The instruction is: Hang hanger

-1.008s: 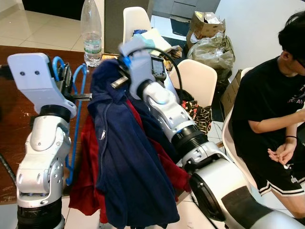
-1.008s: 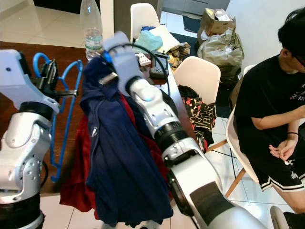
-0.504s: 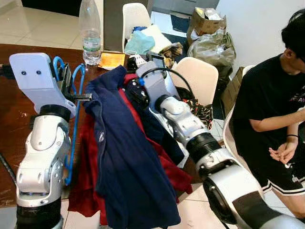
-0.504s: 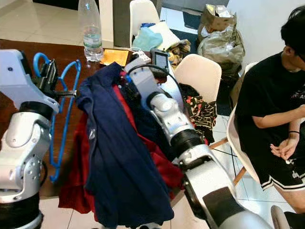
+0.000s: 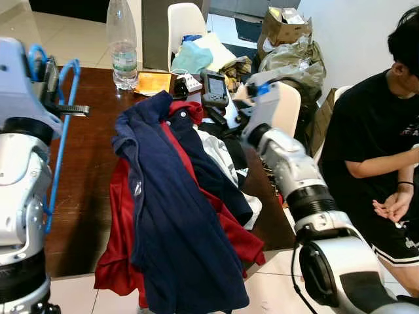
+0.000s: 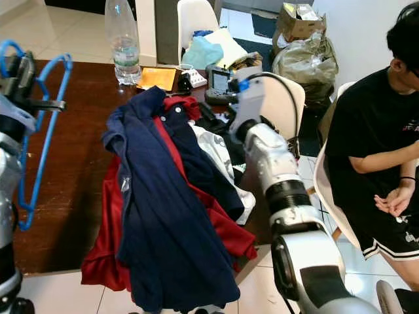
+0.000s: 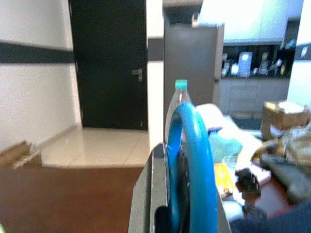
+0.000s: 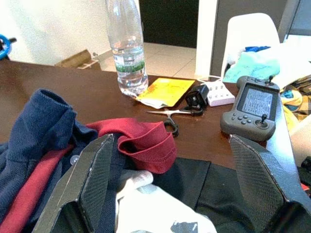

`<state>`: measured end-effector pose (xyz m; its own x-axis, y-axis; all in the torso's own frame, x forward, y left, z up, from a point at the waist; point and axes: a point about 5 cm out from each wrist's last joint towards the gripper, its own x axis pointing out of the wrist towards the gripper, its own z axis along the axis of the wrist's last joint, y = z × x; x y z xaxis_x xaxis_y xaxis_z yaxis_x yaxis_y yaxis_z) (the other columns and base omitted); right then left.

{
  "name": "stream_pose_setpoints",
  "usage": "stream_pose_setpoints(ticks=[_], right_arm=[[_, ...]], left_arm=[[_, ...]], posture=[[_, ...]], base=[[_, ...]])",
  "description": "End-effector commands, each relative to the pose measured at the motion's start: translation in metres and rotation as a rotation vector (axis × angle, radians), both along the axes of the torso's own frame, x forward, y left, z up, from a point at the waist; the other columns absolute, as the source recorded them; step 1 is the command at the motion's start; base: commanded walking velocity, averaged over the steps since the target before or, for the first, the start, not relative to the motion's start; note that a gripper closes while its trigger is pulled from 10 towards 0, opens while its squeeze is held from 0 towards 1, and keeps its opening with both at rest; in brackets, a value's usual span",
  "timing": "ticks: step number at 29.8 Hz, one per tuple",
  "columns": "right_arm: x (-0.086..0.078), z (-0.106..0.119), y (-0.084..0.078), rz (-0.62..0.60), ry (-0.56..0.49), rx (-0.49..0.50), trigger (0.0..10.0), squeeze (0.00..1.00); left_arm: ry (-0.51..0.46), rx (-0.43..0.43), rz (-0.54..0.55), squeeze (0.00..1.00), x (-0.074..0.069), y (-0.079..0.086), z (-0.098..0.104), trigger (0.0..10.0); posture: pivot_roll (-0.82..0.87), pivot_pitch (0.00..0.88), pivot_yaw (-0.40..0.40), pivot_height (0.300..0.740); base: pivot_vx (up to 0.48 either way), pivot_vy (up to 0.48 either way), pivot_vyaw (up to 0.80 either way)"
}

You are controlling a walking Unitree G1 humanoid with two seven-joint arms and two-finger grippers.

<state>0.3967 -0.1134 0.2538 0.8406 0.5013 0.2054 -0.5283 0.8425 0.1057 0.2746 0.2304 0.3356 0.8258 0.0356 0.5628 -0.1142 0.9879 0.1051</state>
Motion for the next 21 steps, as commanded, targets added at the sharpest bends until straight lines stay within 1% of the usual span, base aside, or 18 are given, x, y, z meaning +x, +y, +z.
stream_pose_setpoints(ticks=[1,2,3,5,6,7,8,9,10,11,13,14,15,16,17,18,19,21], right_arm=[[-0.015,-0.001,0.007,0.128,-0.046,0.092,10.0,0.00],[-0.015,-0.001,0.007,0.128,-0.046,0.092,10.0,0.00],[-0.023,0.001,0.012,0.201,-0.082,0.113,10.0,0.00],[-0.023,0.001,0.012,0.201,-0.082,0.113,10.0,0.00],[-0.028,0.004,0.014,0.247,-0.112,0.131,10.0,0.00],[-0.031,0.010,0.011,0.269,-0.139,0.162,10.0,0.00],[-0.031,0.010,0.011,0.269,-0.139,0.162,10.0,0.00],[-0.033,0.018,0.005,0.300,-0.173,0.219,10.0,0.00],[-0.033,0.018,0.005,0.300,-0.173,0.219,10.0,0.00],[-0.038,0.027,-0.002,0.341,-0.221,0.260,10.0,0.00],[-0.038,0.027,-0.002,0.341,-0.221,0.260,10.0,0.00],[-0.044,0.035,-0.009,0.394,-0.274,0.276,10.0,0.00],[-0.052,0.043,-0.016,0.455,-0.325,0.257,10.0,0.00],[-0.058,0.049,-0.022,0.498,-0.363,0.218,10.0,0.00],[-0.058,0.049,-0.022,0.498,-0.363,0.218,10.0,0.00],[-0.065,0.054,-0.030,0.556,-0.396,0.168,10.0,0.00],[-0.069,0.058,-0.036,0.591,-0.414,0.135,10.0,0.00],[-0.069,0.058,-0.036,0.591,-0.414,0.135,10.0,0.00]], left_arm=[[0.003,-0.013,-0.261,0.00,-0.003,-0.014,0.015,10.0],[0.003,-0.013,-0.261,0.00,-0.003,-0.014,0.015,10.0],[0.019,0.014,-0.416,0.00,-0.008,-0.022,0.022,10.0],[0.019,0.014,-0.416,0.00,-0.008,-0.022,0.022,10.0],[0.040,0.060,-0.540,0.00,-0.013,-0.026,0.027,10.0],[0.066,0.140,-0.635,0.00,-0.019,-0.029,0.031,10.0],[0.066,0.140,-0.635,0.00,-0.019,-0.029,0.031,10.0],[0.104,0.220,-0.740,0.00,-0.024,-0.032,0.032,10.0],[0.104,0.220,-0.740,0.00,-0.024,-0.032,0.032,10.0],[0.145,0.314,-0.831,0.00,-0.031,-0.035,0.030,10.0],[0.145,0.314,-0.831,0.00,-0.031,-0.035,0.030,10.0],[0.196,0.394,-0.921,0.00,-0.037,-0.035,0.027,10.0],[0.247,0.445,-0.999,0.00,-0.041,-0.034,0.024,10.0],[0.272,0.493,-1.047,0.00,-0.044,-0.032,0.022,10.0],[0.272,0.493,-1.047,0.00,-0.044,-0.032,0.022,10.0],[0.305,0.553,-1.092,0.00,-0.045,-0.030,0.020,10.0],[0.324,0.592,-1.116,0.00,-0.046,-0.029,0.019,10.0],[0.324,0.592,-1.116,0.00,-0.046,-0.029,0.019,10.0]], posture=[[0.20,0.128,-0.128,0.740],[0.20,0.128,-0.128,0.740],[0.21,0.129,-0.126,0.740],[0.21,0.129,-0.126,0.740],[0.21,0.129,-0.123,0.740],[0.22,0.127,-0.120,0.740],[0.22,0.127,-0.120,0.740],[0.22,0.127,-0.122,0.740],[0.22,0.127,-0.122,0.740],[0.23,0.126,-0.122,0.740],[0.23,0.126,-0.122,0.740],[0.23,0.124,-0.120,0.740],[0.23,0.124,-0.120,0.740],[0.23,0.124,-0.120,0.740],[0.23,0.124,-0.120,0.740],[0.24,0.123,-0.125,0.740],[0.24,0.123,-0.125,0.740],[0.24,0.123,-0.125,0.740]], base=[[0.000,0.000,0.00],[0.000,0.000,0.00],[0.000,0.000,0.00],[0.000,0.000,0.00],[0.000,0.000,0.00],[0.000,0.000,0.00],[0.000,0.000,0.00],[0.000,0.000,0.00],[0.000,0.000,0.00],[0.000,0.000,0.00],[0.000,0.000,0.00],[0.000,0.000,0.00],[0.000,0.000,0.00],[0.000,0.000,0.00],[0.000,0.000,0.00],[0.000,0.000,0.00],[0.000,0.000,0.00],[0.000,0.000,0.00]])
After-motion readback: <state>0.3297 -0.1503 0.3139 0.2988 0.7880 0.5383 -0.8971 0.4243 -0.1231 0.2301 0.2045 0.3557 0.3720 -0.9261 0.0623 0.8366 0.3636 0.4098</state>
